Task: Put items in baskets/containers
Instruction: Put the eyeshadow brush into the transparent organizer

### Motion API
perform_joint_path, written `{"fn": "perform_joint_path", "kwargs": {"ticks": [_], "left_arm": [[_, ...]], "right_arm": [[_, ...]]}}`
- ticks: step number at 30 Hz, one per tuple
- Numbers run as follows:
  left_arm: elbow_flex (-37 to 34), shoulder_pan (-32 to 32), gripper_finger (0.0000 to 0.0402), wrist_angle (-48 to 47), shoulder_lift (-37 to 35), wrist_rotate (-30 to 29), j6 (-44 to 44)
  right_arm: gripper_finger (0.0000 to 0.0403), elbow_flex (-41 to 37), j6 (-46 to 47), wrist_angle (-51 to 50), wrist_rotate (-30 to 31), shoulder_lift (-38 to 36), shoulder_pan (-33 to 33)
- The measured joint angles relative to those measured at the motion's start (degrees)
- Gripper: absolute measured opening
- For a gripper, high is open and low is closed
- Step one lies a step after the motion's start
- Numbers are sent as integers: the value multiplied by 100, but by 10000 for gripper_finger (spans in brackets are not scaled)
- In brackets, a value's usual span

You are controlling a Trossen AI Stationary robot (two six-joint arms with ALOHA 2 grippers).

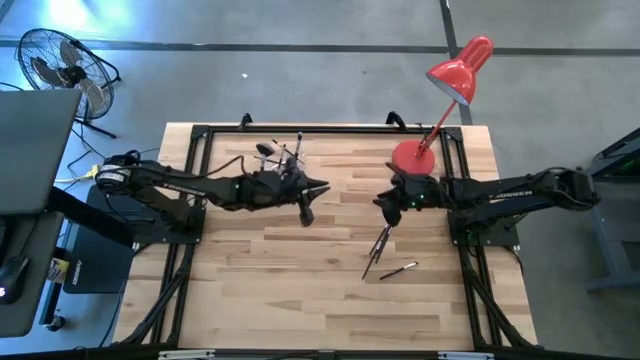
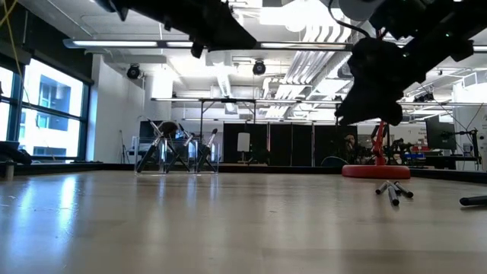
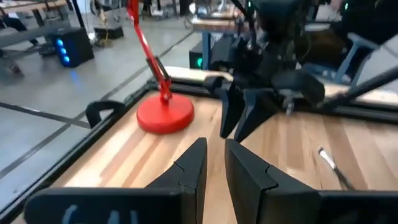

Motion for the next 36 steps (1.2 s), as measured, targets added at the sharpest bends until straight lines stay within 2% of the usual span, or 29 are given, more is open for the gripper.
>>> {"fn": "perform_joint_path", "kwargs": {"ticks": [5,8,12,14,20,26,31,36], "left_arm": [[20,-167,55,-303,0,-462,-294],[20,-171,55,-544,-1,-394,-795],[22,-171,53,-1405,0,-262,-1707],[22,-171,46,-1829,0,-217,-2119],[20,-158,5,-2814,0,147,-2295],[20,-156,3,-3462,14,277,-2116],[15,-156,3,-3575,98,392,-1632],[17,-156,10,-3575,96,399,-1600]], "right_arm": [[108,0,64,-466,342,0,254],[77,0,180,-523,303,0,411],[20,0,461,-529,328,0,597],[6,0,620,-540,350,0,714],[2,0,1354,-639,658,0,1158],[1,222,2465,-1096,1292,31,1648],[1,909,3083,-1935,1641,427,1872],[0,1976,3756,-3233,1240,1354,1908]]}}
